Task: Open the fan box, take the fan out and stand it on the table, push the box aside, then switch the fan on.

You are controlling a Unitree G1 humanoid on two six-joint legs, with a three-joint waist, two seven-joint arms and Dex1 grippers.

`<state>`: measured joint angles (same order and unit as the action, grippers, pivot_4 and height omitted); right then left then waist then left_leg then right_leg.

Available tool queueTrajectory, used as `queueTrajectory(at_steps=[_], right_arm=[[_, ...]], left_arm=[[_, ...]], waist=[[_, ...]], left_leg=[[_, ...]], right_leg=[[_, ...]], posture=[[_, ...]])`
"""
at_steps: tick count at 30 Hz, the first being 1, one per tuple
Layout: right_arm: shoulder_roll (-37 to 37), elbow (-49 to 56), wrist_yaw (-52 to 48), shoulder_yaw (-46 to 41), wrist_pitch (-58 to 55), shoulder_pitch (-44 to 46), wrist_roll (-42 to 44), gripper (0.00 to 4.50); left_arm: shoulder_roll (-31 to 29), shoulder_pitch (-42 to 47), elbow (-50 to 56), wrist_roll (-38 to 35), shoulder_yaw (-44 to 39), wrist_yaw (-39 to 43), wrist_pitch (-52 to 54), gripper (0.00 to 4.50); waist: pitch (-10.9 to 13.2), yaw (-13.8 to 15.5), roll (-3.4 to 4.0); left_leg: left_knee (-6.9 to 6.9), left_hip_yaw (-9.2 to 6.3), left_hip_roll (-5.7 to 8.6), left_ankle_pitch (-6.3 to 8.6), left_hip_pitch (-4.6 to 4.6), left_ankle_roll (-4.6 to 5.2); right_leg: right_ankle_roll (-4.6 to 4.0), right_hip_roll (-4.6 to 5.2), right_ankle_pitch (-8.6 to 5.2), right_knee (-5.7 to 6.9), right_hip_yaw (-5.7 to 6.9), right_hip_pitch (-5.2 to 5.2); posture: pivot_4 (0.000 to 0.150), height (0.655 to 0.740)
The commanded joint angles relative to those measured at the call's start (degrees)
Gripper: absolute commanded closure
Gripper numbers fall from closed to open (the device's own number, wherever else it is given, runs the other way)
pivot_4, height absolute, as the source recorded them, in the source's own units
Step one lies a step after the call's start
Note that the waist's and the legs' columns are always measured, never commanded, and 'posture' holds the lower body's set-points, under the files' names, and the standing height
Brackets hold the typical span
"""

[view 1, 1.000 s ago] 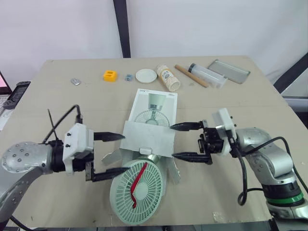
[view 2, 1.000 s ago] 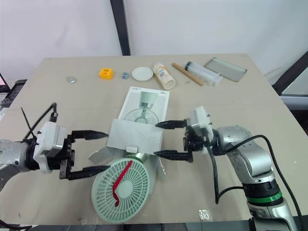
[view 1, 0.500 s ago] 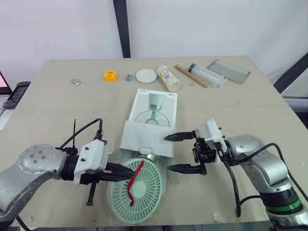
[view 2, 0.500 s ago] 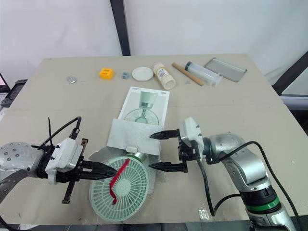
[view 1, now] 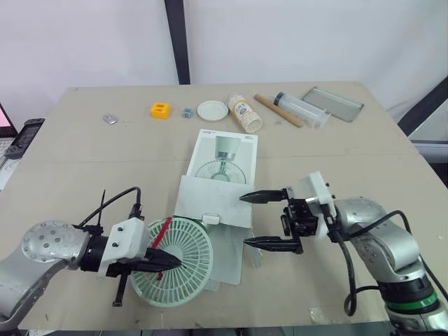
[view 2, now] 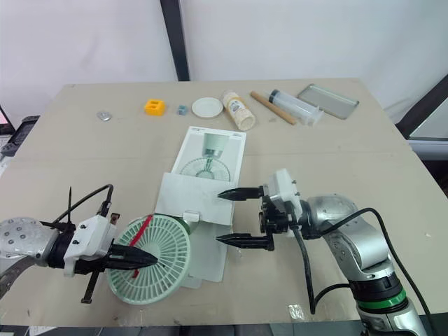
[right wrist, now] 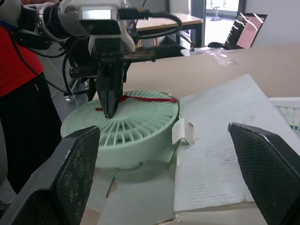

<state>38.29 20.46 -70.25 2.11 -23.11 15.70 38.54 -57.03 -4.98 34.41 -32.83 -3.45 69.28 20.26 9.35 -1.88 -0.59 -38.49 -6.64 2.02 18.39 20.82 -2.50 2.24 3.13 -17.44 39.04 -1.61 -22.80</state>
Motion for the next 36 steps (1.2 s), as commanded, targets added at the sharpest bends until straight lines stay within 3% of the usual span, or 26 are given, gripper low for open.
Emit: queueTrajectory(at_steps=[1, 9, 12, 14, 16, 18, 23, 24, 26, 30, 36], right_arm=[[0.7, 1.8, -1.8, -1.1, 1.5, 0.2, 0.8, 0.00], [1.2, 1.8, -2.2, -0.2, 1.9, 0.2, -0.5, 0.00], [1.5, 1.7, -2.6, 0.0, 2.1, 0.1, -1.1, 0.00], [1.4, 1.6, -2.8, 0.3, 2.2, 0.2, -1.4, 0.00], [1.3, 1.5, -3.0, 0.7, 2.4, 0.3, -1.9, 0.00], [1.2, 1.3, -3.3, 1.2, 2.6, 0.5, -2.3, 0.00], [1.4, 0.9, -3.7, 1.5, 3.3, 0.6, -2.9, 0.00], [1.5, 0.7, -3.9, 1.5, 3.5, 0.6, -3.1, 0.00], [1.8, 0.7, -4.0, 1.4, 3.8, 0.2, -3.4, 0.00], [2.2, 0.9, -4.1, 1.3, 4.1, -0.5, -3.7, 0.00], [2.5, 1.4, -3.9, 0.9, 4.0, -0.7, -3.4, 0.00]], left_arm=[[1.6, -0.9, 0.0, 0.8, -3.5, -0.5, -3.7, 4.45], [4.8, 2.3, -1.3, 3.2, -9.7, -4.3, -9.9, 4.45], [5.7, 1.8, -7.9, 10.3, -12.5, -2.6, -23.9, 4.45], [7.1, 2.1, -16.2, 16.1, -14.9, -1.6, -41.4, 3.84], [7.4, 3.0, -25.2, 19.9, -16.3, -0.4, -58.5, 3.54], [6.8, 4.2, -32.4, 22.0, -16.3, -0.5, -71.6, 2.60], [6.7, 8.0, -42.6, 29.2, -15.3, -4.8, -92.8, 0.98], [6.7, 8.7, -44.7, 31.0, -15.0, -5.9, -97.1, 0.83], [5.6, 8.2, -48.1, 32.8, -13.0, -7.8, -103.8, 0.05], [4.9, 7.5, -52.2, 37.3, -10.8, -12.6, -111.7, 0.05], [8.9, 8.3, -51.8, 46.6, -11.3, -19.0, -112.8, 0.05]], waist=[[0.0, 0.0, 0.00], [0.0, 0.0, -0.01], [0.0, 0.0, 0.00], [0.0, -0.1, 0.00], [0.0, -0.1, 0.00], [0.0, 0.0, -0.01], [0.0, 0.2, -0.05], [0.0, 0.2, -0.05], [0.0, 0.2, -0.05], [0.0, -0.1, -0.06], [-0.1, -0.1, -0.08]], left_leg=[[-0.02, -0.01, 0.00, 0.00, 0.01, 0.01], [-0.04, -0.01, 0.00, 0.01, 0.00, 0.02], [-0.03, -0.01, 0.00, 0.00, 0.00, 0.00], [0.00, 0.08, -0.01, 0.00, -0.06, 0.00], [0.00, 0.06, -0.02, -0.01, -0.05, -0.02], [0.00, 0.06, -0.01, -0.01, -0.05, -0.02], [-0.02, -0.01, 0.03, -0.01, -0.01, -0.02], [-0.02, -0.03, 0.05, -0.01, -0.01, -0.02], [-0.02, -0.02, 0.05, -0.01, -0.01, -0.02], [-0.02, 0.00, 0.04, -0.01, -0.02, -0.01], [-0.05, -0.01, 0.10, -0.01, -0.04, -0.01]], right_leg=[[0.00, 0.02, 0.00, 0.00, 0.01, 0.01], [0.00, 0.05, 0.00, 0.00, 0.02, 0.02], [0.00, 0.05, 0.00, 0.00, 0.03, 0.02], [0.00, 0.06, 0.00, 0.00, 0.01, 0.01], [0.00, 0.12, 0.00, -0.01, 0.04, 0.01], [-0.01, 0.16, 0.01, -0.01, 0.05, 0.00], [0.01, 0.27, 0.02, -0.03, 0.20, 0.01], [0.02, 0.27, 0.02, -0.02, 0.23, 0.00], [0.02, 0.25, 0.02, -0.01, 0.26, 0.00], [0.03, 0.26, 0.03, 0.01, 0.29, -0.03], [0.05, 0.15, 0.04, 0.06, 0.35, 0.01]], posture=[[0.150, 0.7400], [0.150, 0.7400], [0.150, 0.7400], [0.150, 0.7400], [0.150, 0.7400], [0.150, 0.7400], [0.150, 0.7400], [0.150, 0.7400], [0.150, 0.7400], [0.150, 0.7400], [0.150, 0.7400]])
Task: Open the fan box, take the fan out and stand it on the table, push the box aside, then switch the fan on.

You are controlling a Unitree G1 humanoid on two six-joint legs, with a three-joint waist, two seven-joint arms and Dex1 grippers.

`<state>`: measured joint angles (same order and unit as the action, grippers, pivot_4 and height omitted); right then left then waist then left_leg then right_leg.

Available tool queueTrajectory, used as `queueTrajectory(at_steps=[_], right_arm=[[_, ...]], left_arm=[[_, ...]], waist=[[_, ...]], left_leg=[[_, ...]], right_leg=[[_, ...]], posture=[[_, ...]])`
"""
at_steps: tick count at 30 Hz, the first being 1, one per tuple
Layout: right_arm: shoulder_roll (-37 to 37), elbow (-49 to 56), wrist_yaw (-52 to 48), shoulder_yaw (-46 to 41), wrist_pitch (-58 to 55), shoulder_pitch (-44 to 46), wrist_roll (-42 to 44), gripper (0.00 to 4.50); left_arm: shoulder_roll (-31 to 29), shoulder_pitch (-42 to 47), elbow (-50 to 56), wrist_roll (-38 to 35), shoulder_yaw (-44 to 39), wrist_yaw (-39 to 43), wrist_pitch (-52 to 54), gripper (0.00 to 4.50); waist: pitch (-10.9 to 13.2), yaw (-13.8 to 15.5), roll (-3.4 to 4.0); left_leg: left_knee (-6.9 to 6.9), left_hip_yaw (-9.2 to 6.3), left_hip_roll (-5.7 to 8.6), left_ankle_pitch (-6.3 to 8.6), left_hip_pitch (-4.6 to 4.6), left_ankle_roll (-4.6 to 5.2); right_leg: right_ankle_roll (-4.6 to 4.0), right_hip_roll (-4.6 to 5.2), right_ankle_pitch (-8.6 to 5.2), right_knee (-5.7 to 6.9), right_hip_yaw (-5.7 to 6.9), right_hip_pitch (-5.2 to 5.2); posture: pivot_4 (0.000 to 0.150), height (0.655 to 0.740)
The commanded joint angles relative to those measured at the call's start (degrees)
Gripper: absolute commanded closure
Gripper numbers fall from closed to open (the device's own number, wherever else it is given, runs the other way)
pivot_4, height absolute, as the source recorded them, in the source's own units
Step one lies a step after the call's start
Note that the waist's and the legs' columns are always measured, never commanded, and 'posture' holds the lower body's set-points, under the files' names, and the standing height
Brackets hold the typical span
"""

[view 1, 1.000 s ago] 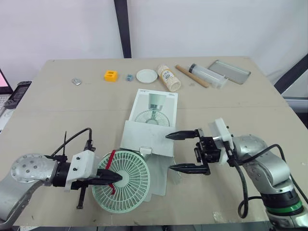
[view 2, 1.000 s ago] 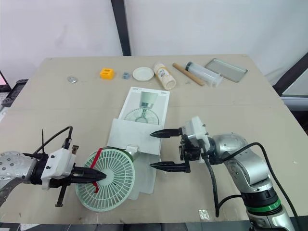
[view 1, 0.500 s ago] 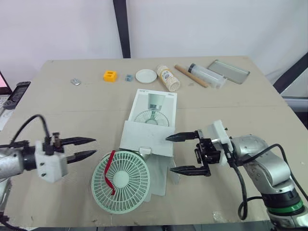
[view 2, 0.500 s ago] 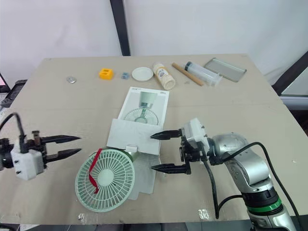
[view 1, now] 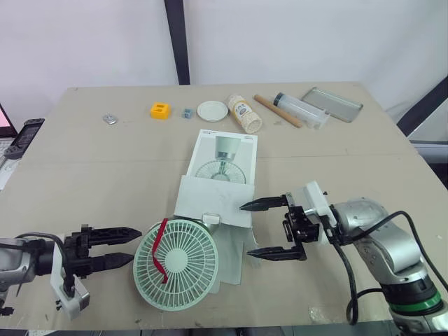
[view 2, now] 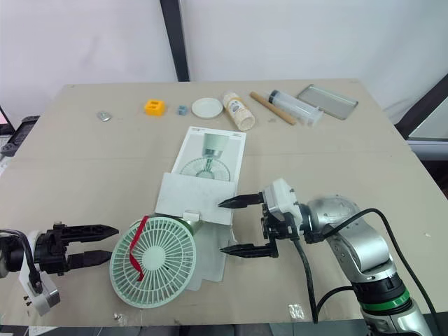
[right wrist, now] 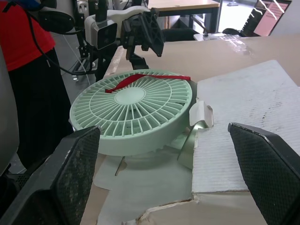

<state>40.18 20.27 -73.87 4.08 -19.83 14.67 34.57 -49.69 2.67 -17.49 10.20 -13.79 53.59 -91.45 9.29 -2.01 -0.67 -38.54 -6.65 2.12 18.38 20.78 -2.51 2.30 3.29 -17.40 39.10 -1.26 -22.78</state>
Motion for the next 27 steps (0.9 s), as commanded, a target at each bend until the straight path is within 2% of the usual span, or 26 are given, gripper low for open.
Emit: queueTrajectory(at_steps=[1, 5, 10, 27], right_arm=[[0.6, 1.7, -0.2, -1.1, 0.6, 0.3, 0.7, 0.00], [0.9, 1.9, -0.2, -1.2, 0.5, 0.3, 0.7, 0.00], [1.6, 1.9, -0.3, -1.4, 0.5, 0.3, 0.7, 0.00], [2.3, 0.6, 0.5, -1.4, 0.0, 2.3, 0.1, 0.00]], left_arm=[[2.3, 1.1, 0.2, 5.3, -1.0, -4.4, -1.0, 0.05], [5.2, 1.3, 2.4, 11.2, -0.2, -8.5, -1.0, 0.05], [5.5, 0.2, 2.1, 16.9, -1.3, -14.2, -1.0, 0.05], [11.3, 0.7, 7.5, 42.4, -2.6, -40.4, -1.0, 0.05]], waist=[[0.0, 0.0, -0.01], [-0.1, 0.0, -0.09], [-0.1, 0.0, -0.14], [-0.2, 0.1, -0.32]], left_leg=[[0.00, 0.00, 0.01, 0.00, 0.00, 0.00], [-0.01, -0.01, 0.01, 0.00, 0.00, 0.00], [-0.01, 0.00, 0.01, 0.00, -0.02, -0.01], [-0.01, 0.01, 0.03, -0.01, -0.02, -0.01]], right_leg=[[0.00, 0.00, 0.00, 0.00, 0.01, 0.01], [0.00, -0.01, 0.00, 0.04, 0.04, 0.00], [0.00, 0.01, 0.00, 0.05, 0.05, 0.00], [0.01, 0.04, 0.01, 0.06, 0.05, 0.01]], posture=[[0.150, 0.7400], [0.150, 0.7400], [0.150, 0.7400], [0.150, 0.7400]])
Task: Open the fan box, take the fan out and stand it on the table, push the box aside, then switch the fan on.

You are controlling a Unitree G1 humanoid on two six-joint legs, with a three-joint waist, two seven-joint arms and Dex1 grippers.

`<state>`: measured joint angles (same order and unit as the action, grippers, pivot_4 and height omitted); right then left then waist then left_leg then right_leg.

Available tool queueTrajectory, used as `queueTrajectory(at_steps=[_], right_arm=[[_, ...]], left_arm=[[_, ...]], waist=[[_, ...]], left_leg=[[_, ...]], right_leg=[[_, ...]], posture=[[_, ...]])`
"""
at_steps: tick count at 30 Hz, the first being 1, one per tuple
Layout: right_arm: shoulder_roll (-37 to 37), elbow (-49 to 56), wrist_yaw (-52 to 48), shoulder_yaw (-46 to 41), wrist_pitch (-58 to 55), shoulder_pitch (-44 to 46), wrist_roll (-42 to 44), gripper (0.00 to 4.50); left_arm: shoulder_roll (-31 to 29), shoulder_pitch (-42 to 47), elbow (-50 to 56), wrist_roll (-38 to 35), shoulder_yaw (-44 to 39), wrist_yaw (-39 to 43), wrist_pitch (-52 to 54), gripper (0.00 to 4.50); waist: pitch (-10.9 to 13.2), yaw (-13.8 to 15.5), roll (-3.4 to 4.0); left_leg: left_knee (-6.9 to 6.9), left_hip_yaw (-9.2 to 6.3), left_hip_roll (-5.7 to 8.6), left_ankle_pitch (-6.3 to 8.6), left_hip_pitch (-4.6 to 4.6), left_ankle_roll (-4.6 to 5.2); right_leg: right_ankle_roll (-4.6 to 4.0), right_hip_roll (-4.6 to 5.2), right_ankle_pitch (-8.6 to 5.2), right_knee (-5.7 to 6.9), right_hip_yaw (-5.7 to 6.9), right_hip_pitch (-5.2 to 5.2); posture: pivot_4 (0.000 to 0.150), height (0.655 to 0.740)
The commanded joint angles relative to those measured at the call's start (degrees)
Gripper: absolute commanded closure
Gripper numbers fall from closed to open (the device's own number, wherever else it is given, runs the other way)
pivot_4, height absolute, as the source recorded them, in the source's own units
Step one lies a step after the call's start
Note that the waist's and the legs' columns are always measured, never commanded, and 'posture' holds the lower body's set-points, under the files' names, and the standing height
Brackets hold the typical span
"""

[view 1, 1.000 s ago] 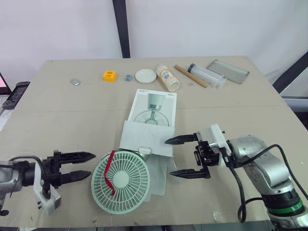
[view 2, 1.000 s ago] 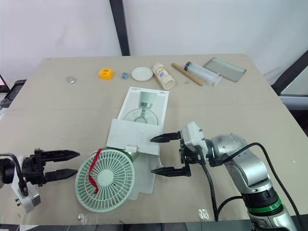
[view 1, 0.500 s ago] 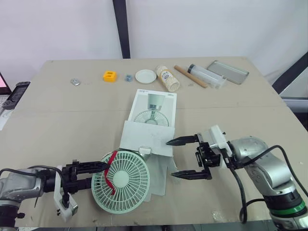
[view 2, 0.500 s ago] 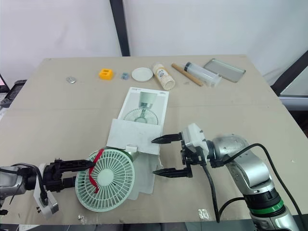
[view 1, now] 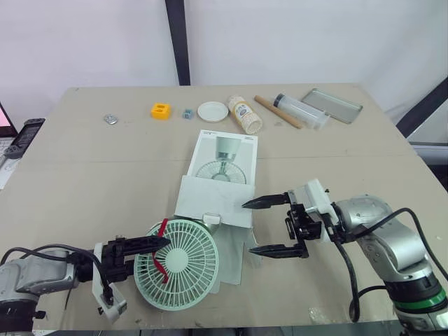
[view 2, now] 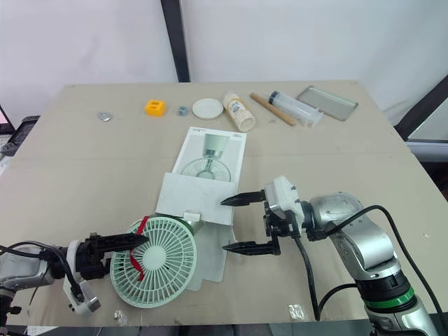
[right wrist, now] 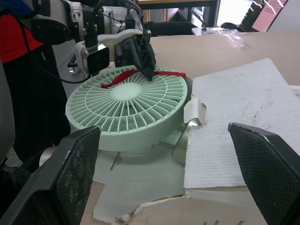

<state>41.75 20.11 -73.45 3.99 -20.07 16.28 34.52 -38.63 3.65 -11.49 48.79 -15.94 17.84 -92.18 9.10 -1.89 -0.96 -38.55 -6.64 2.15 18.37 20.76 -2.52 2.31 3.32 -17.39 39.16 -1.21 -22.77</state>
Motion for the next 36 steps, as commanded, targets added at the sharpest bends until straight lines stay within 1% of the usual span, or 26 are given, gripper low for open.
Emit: queueTrajectory(at_steps=[1, 3, 4, 5, 7, 8, 9, 10, 12, 13, 15, 17, 18, 19, 23, 26, 31, 34, 36], right_arm=[[0.7, 0.8, 0.1, -1.3, 0.2, 0.7, 0.2, 0.00], [0.8, 0.9, 0.3, -1.4, 0.0, 0.7, 0.2, 0.00], [0.8, 1.0, 0.4, -1.4, 0.0, 0.7, 0.3, 0.00], [0.8, 1.0, 0.4, -1.5, 0.0, 0.7, 0.3, 0.00], [0.8, 1.1, 0.6, -1.5, 0.0, 0.6, 0.3, 0.00], [0.7, 1.1, 0.7, -1.5, 0.0, 0.6, 0.3, 0.00], [0.6, 1.1, 0.9, -1.6, 0.1, 0.6, 0.3, 0.00], [0.5, 1.1, 1.2, -1.8, 0.1, 0.6, 0.4, 0.00], [-0.1, 0.8, 2.3, -2.1, 0.3, 0.8, 0.4, 0.00], [-0.5, 0.6, 3.0, -2.3, 0.4, 1.0, 0.4, 0.00], [-1.3, 0.1, 4.3, -2.6, 0.5, 1.6, 0.5, 0.00], [-1.7, -0.5, 4.7, -2.5, 0.9, 1.9, 0.2, 0.00], [-1.8, -0.6, 4.7, -2.5, 1.1, 2.0, 0.1, 0.00], [-2.0, -0.9, 4.9, -2.4, 1.3, 2.1, -0.2, 0.00], [-2.4, -1.6, 5.4, -2.5, 1.8, 2.3, -0.4, 0.00], [-2.8, -2.4, 6.2, -2.6, 2.5, 2.7, -1.1, 0.00], [-3.4, -3.1, 7.2, -2.5, 3.4, 3.1, -1.9, 0.00], [-3.4, -3.4, 7.3, -2.3, 3.6, 3.0, -2.2, 0.00], [-3.5, -3.6, 7.4, -2.3, 3.8, 3.0, -2.4, 0.00]], left_arm=[[0.4, 0.0, 1.5, 5.4, -0.4, -6.2, -0.3, 0.05], [0.8, 0.7, 1.7, 7.6, -0.1, -8.5, -0.3, 0.55], [0.9, 1.0, 1.7, 8.3, 0.0, -9.4, -0.3, 0.89], [1.1, 1.3, 1.6, 8.6, 0.1, -9.9, -0.3, 0.99], [1.1, 1.7, 1.8, 9.3, 0.4, -11.2, -0.3, 1.66], [1.1, 2.0, 1.9, 9.6, 0.5, -11.9, -0.3, 1.76], [0.9, 2.1, 1.9, 9.5, 0.8, -12.3, -0.3, 2.03], [0.6, 2.3, 1.9, 9.0, 1.1, -12.6, -0.2, 2.19], [-0.3, 2.4, 2.1, 6.7, 2.6, -12.8, 1.2, 2.46], [-0.9, 2.6, 2.4, 4.9, 3.7, -12.7, 2.4, 2.52], [-2.5, 3.2, 2.3, -0.4, 7.3, -11.4, 6.5, 2.58], [-4.2, 3.8, 2.1, -7.4, 11.8, -9.2, 12.0, 2.58], [-4.8, 4.0, 2.2, -9.4, 13.1, -8.5, 13.5, 2.58], [-5.6, 4.5, 2.5, -13.5, 15.2, -7.1, 16.6, 2.58], [-8.0, 7.1, 4.6, -29.4, 22.1, 0.1, 28.6, 2.58], [-8.8, 8.7, 7.3, -39.4, 25.3, 6.2, 37.2, 2.58], [-10.8, 8.5, 18.2, -56.8, 28.2, 17.7, 53.1, 2.58], [-13.5, 7.4, 26.4, -68.2, 27.1, 23.3, 65.8, 2.58], [-15.2, 7.3, 30.8, -75.3, 25.0, 25.1, 74.7, 2.58]], waist=[[0.0, 0.0, -0.02], [0.0, 0.0, -0.03], [0.0, 0.0, -0.03], [0.0, 0.1, -0.03], [-0.2, 0.2, -0.12], [-0.2, 0.2, -0.17], [-0.3, 0.3, -0.21], [-0.3, 0.3, -0.22], [-0.4, 0.3, -0.26], [-0.4, 0.3, -0.26], [-0.4, 0.4, -0.26], [-0.4, 0.6, -0.25], [-0.4, 0.6, -0.25], [-0.4, 0.6, -0.24], [-0.4, 0.6, -0.24], [-0.4, 0.5, -0.22], [-0.4, 0.5, -0.22], [-0.4, 0.4, -0.21], [-0.4, 0.4, -0.21]], left_leg=[[0.00, -0.01, 0.00, 0.00, 0.00, 0.00], [0.00, 0.00, 0.00, 0.00, 0.00, 0.00], [0.00, 0.00, 0.00, 0.00, 0.00, 0.00], [0.00, 0.00, 0.00, 0.00, 0.00, 0.00], [-0.01, -0.01, 0.02, 0.00, -0.01, 0.00], [-0.01, -0.01, 0.02, 0.00, -0.01, 0.00], [-0.01, -0.02, 0.01, 0.00, -0.01, 0.00], [-0.01, -0.02, 0.02, 0.00, -0.01, 0.00], [-0.01, -0.02, 0.02, 0.00, -0.01, 0.00], [-0.01, -0.02, 0.02, 0.00, -0.02, 0.00], [-0.02, -0.03, 0.01, 0.00, -0.03, 0.00], [-0.02, -0.03, 0.02, -0.01, -0.04, -0.01], [-0.02, -0.05, 0.02, -0.01, -0.04, -0.01], [-0.03, -0.07, 0.04, 0.00, -0.05, -0.01], [-0.03, -0.14, 0.08, -0.01, -0.04, -0.01], [-0.03, -0.14, 0.07, -0.01, -0.04, -0.01], [-0.04, -0.14, 0.05, -0.01, -0.02, -0.02], [-0.05, -0.13, 0.01, -0.01, 0.03, -0.02], [-0.07, -0.12, 0.01, -0.01, 0.04, -0.02]], right_leg=[[0.00, 0.01, 0.00, 0.00, 0.00, 0.00], [0.00, 0.02, 0.00, 0.01, 0.00, 0.00], [0.00, 0.03, 0.00, 0.01, 0.00, 0.01], [0.00, 0.03, 0.00, 0.01, 0.00, 0.01], [0.02, 0.04, 0.01, 0.02, 0.01, 0.03], [0.01, 0.04, 0.01, 0.02, 0.02, 0.03], [0.01, 0.04, 0.01, 0.02, 0.03, 0.03], [0.01, 0.06, 0.01, 0.02, 0.03, 0.04], [0.02, 0.08, 0.01, 0.02, 0.03, 0.05], [0.02, 0.08, 0.01, 0.02, 0.03, 0.05], [0.02, 0.10, 0.01, 0.03, 0.03, 0.06], [0.02, 0.12, 0.01, 0.04, 0.02, 0.06], [0.02, 0.13, 0.01, 0.05, 0.02, 0.08], [0.04, 0.15, 0.02, 0.04, 0.03, 0.10], [0.04, 0.14, 0.02, 0.05, 0.07, 0.10], [0.04, 0.14, 0.02, 0.05, 0.06, 0.09], [0.04, 0.14, 0.02, 0.05, 0.05, 0.04], [0.04, 0.17, 0.02, 0.05, 0.02, -0.01], [0.04, 0.13, 0.02, 0.04, 0.01, -0.01]], posture=[[0.150, 0.7400], [0.150, 0.7400], [0.150, 0.7400], [0.150, 0.7400], [0.150, 0.7400], [0.150, 0.7400], [0.150, 0.7400], [0.150, 0.7400], [0.150, 0.7400], [0.150, 0.7400], [0.150, 0.7400], [0.150, 0.7400], [0.150, 0.7400], [0.150, 0.7400], [0.150, 0.7400], [0.150, 0.7400], [0.150, 0.7400], [0.150, 0.7400], [0.150, 0.7400]])
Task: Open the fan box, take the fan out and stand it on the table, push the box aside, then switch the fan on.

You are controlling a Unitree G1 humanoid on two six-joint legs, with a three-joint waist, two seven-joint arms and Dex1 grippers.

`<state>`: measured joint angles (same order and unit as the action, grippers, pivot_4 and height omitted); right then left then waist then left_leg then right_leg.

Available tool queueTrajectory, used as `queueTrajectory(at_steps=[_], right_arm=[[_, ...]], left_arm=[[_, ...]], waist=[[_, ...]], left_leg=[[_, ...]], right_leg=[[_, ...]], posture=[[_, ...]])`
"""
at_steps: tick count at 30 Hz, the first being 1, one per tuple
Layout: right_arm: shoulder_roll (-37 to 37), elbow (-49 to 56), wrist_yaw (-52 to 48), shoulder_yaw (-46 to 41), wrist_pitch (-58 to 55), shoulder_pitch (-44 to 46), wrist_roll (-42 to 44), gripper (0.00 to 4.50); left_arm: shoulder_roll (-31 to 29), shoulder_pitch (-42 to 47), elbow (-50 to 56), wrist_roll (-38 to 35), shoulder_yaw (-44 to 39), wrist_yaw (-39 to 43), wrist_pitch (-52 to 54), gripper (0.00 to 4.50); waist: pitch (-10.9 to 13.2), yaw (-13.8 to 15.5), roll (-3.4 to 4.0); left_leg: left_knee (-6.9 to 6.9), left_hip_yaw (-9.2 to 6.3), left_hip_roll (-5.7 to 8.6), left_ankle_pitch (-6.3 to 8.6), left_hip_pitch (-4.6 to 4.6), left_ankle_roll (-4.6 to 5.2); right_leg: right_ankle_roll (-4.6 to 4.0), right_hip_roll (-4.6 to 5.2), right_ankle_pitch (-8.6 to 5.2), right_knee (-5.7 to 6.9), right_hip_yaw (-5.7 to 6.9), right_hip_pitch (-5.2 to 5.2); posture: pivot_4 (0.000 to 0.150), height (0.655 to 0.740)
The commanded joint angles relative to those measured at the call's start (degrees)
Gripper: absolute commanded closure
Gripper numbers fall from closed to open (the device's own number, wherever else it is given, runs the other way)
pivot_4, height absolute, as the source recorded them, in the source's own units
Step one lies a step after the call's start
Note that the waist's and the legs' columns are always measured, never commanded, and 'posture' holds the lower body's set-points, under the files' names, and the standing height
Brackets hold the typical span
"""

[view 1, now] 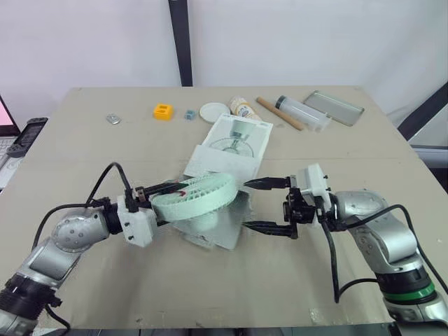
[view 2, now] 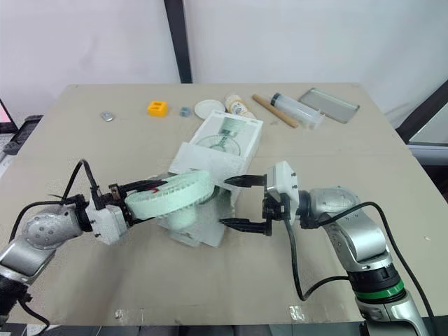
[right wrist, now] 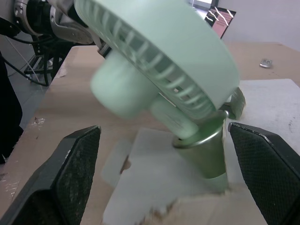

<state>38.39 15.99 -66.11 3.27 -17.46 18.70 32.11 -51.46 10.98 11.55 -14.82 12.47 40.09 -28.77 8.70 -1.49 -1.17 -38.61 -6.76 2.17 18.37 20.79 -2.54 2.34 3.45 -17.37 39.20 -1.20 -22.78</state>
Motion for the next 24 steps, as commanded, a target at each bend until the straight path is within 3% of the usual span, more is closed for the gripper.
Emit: queueTrajectory(at_steps=[1, 5, 14, 24], right_arm=[[-0.2, 0.4, 0.2, -1.5, 1.3, 0.6, -0.1, 0.00], [-1.2, -0.6, 1.0, -1.0, 1.5, 1.2, -0.9, 0.00], [-3.4, -2.3, 2.3, -1.3, 2.4, 2.0, -2.1, 0.00], [-5.0, -4.3, 1.0, -1.3, 4.9, 2.0, -1.9, 0.00]], left_arm=[[-3.1, 0.3, 9.4, -14.7, -4.6, 3.1, 15.6, 2.58], [-5.6, 2.6, 13.4, -27.9, -9.7, 3.4, 33.0, 2.58], [-5.3, 5.5, 16.9, -45.0, -18.2, 1.2, 56.1, 2.58], [-12.2, 7.3, 18.8, -47.3, -25.0, 4.8, 69.5, 2.58]], waist=[[0.0, -0.1, 0.00], [0.0, -0.4, 0.05], [0.1, -0.7, 0.08], [0.1, -1.1, 0.10]], left_leg=[[-0.02, 0.00, -0.01, 0.00, 0.00, 0.00], [-0.07, 0.02, -0.02, 0.00, 0.00, 0.01], [-0.08, 0.02, -0.01, 0.01, 0.03, 0.03], [-0.10, 0.03, 0.00, 0.01, 0.03, 0.02]], right_leg=[[0.00, -0.01, 0.00, 0.00, 0.00, 0.00], [0.00, -0.16, 0.00, 0.03, -0.01, 0.02], [0.00, -0.16, 0.00, 0.02, 0.00, -0.01], [0.00, -0.16, 0.00, 0.02, -0.03, -0.02]], posture=[[0.150, 0.7400], [0.150, 0.7400], [0.150, 0.7400], [0.150, 0.7400]])
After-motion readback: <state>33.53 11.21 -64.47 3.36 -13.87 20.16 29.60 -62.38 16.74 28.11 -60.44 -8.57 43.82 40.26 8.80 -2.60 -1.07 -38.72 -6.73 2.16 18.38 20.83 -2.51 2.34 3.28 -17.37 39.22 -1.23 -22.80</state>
